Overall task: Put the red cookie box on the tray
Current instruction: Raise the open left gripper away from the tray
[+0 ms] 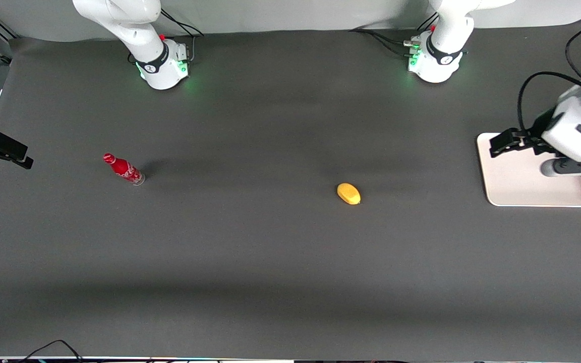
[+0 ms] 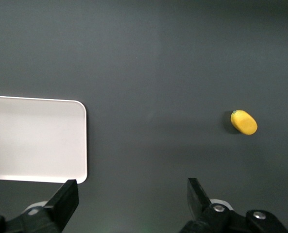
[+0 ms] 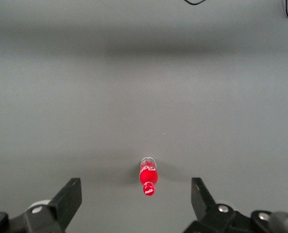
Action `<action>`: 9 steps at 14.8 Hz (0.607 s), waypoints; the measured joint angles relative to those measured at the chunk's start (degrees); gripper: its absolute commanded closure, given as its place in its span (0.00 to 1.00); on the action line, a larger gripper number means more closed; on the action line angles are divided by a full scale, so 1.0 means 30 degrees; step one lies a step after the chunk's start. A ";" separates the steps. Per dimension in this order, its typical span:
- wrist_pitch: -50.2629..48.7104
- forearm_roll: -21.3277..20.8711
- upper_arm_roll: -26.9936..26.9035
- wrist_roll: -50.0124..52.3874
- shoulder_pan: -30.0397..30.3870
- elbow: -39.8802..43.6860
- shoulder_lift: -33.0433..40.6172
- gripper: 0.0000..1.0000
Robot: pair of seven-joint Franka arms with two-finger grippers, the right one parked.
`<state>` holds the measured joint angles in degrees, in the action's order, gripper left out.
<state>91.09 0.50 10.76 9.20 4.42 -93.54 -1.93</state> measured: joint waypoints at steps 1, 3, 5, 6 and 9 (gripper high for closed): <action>-0.0207 -0.0471 0.0340 0.0216 -0.0084 -0.0015 0.0014 0.00; -0.0310 -0.1108 0.0722 0.0269 -0.0134 -0.0105 0.0052 0.00; -0.0292 -0.1282 0.0675 -0.0157 -0.0132 -0.0123 0.0089 0.00; -0.0258 -0.1287 0.0549 -0.0576 -0.0129 -0.0122 0.0117 0.00; -0.0027 -0.1091 -0.0212 -0.1497 -0.0122 -0.0121 0.0144 0.00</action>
<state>91.01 -2.78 10.13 4.71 4.06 -93.90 -1.50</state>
